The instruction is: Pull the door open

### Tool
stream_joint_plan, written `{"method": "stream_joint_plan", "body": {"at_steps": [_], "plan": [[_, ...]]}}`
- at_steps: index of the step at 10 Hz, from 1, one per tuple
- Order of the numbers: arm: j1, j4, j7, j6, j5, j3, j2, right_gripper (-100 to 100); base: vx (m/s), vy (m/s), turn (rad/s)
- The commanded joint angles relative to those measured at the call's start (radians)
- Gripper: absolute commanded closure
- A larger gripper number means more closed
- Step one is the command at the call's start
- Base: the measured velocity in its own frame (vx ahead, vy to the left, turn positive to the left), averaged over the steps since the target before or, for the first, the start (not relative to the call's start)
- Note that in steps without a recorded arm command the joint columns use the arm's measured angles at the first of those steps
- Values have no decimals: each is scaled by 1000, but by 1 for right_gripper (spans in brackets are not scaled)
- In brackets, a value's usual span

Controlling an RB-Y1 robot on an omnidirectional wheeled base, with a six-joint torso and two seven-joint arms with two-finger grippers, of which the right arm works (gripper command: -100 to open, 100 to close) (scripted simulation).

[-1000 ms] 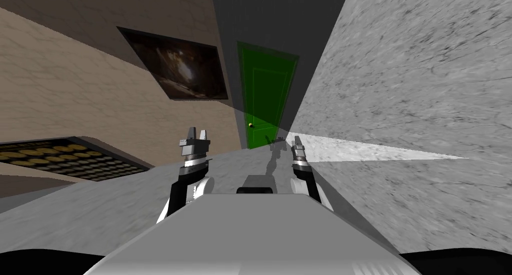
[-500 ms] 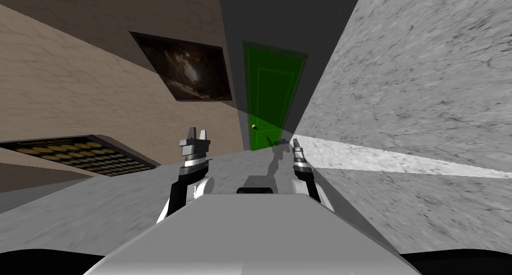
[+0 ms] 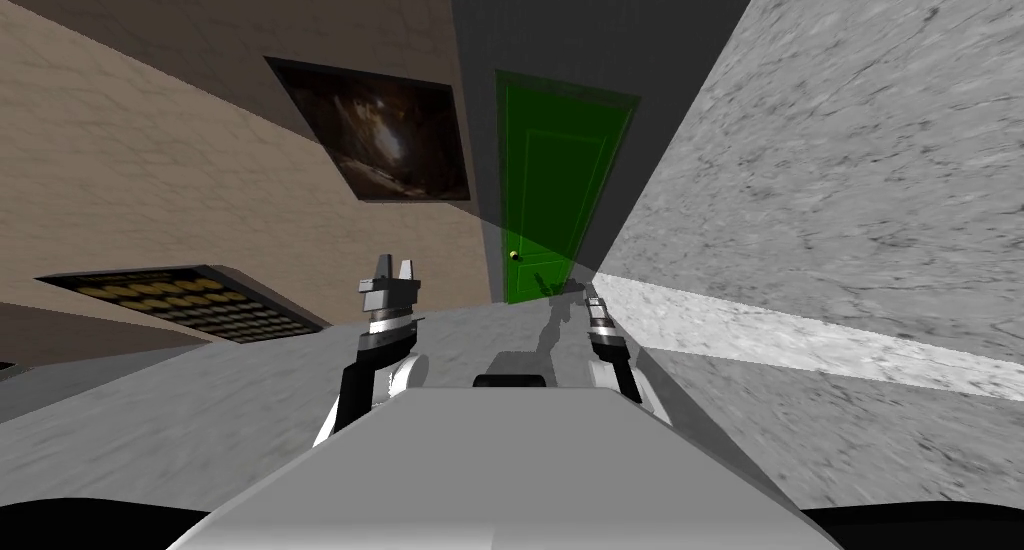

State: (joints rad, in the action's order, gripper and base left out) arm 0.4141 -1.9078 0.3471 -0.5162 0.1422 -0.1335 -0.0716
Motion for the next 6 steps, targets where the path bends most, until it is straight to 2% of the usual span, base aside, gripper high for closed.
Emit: {"method": "stream_joint_plan", "body": {"at_steps": [1, 6], "plan": [[-4, 30, 27, -15, 15, -15, -3, -100, 88, 33, 93], [-26, 124, 104, -51, 60, -66, -12, -100, 109, 35, 87]]}}
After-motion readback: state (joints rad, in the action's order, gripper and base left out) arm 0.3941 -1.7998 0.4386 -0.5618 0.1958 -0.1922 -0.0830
